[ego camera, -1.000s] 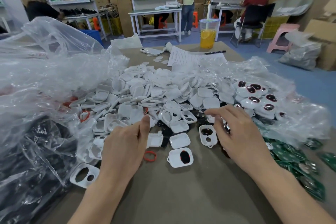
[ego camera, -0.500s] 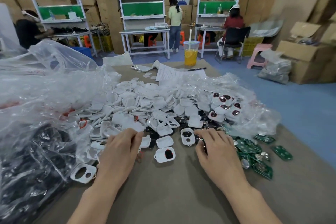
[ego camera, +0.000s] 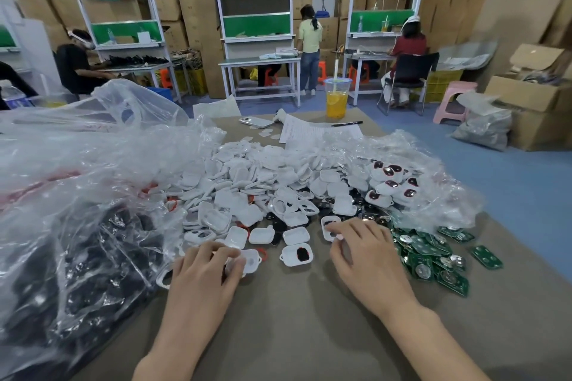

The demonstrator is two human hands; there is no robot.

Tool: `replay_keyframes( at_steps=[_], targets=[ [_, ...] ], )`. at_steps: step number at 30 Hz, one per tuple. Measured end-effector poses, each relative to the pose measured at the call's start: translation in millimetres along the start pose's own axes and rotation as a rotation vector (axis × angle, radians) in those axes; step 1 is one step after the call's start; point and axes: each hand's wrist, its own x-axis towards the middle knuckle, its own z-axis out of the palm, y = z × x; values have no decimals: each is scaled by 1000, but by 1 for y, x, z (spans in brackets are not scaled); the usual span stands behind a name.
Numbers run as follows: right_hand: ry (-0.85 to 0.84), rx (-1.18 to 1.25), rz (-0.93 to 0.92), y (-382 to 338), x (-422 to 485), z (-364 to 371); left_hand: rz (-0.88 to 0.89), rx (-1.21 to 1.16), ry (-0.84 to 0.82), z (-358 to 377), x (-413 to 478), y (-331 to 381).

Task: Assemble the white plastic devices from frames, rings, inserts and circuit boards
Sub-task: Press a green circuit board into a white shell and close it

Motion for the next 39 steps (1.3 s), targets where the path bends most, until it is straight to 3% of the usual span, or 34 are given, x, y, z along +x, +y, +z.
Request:
replay_keyframes(
  at_steps=[3,6,9,13,17,21,30,35,39],
  targets=[
    [-57,48,-39,-33,4,8,-4,-18,-31,1,0,-5],
    [-312,63,-18,-67,14,25,22,-21,-41,0,0,-5],
    [-418,97,-51,-89,24,37,44,-9,8,0,-1,-6],
    [-377,374,22,-102,33,40,40,-113,104,4,0,-10],
    [-443,779,259,-112,49,31,-69,-495,204,-5,6,-7],
    [-458,858,339,-114,63,29,-98,-629,226,-7,23,-5],
    [-510,1113,500,-97,92,37,41,-558,122,-2,76,-10],
    [-531,1270,541,-98,107,46,-18,-582,219,7,84,-12],
    [-611,1316,446,-101,113,51,-8,-505,307,11,85,-21]
  ],
)
